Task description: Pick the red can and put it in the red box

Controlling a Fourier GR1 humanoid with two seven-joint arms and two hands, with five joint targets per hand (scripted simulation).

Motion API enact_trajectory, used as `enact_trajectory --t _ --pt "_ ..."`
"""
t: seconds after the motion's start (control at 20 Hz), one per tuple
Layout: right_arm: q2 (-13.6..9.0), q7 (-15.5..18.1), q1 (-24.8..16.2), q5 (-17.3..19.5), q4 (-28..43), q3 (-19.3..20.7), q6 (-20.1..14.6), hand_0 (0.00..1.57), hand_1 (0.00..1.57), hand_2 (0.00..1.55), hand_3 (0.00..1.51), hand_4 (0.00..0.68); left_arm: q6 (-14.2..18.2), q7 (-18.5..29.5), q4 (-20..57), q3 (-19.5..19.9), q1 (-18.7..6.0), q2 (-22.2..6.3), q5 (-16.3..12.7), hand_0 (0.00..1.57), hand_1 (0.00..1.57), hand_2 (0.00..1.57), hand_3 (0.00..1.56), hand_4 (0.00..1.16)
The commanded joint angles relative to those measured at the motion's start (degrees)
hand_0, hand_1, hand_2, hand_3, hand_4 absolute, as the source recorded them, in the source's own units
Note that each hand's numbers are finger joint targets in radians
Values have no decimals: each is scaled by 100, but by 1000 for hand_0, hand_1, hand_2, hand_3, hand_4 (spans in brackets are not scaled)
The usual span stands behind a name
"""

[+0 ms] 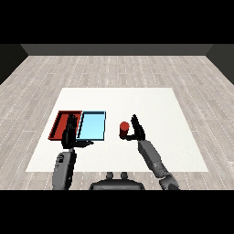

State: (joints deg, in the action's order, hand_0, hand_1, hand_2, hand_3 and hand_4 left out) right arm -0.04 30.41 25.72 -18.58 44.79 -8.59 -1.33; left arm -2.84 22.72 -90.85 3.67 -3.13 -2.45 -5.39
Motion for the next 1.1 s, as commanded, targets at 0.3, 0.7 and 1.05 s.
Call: enact_trajectory --t 0.3,0.7,1.05 --pt "3 184 366 -740 -557 -417 59 0 0 0 0 0 67 -13 -216 30 129 -22 15 0 0 0 0 0" --pt "4 398 1078 -1038 -1426 -690 43 0 0 0 0 0 -115 81 -57 163 70 -122 -147 0 0 0 0 0" --pt "4 631 1190 -1829 -1570 -1533 -275 0 0 0 0 0 6 -15 -239 6 153 -49 7 0 0 0 0 0"
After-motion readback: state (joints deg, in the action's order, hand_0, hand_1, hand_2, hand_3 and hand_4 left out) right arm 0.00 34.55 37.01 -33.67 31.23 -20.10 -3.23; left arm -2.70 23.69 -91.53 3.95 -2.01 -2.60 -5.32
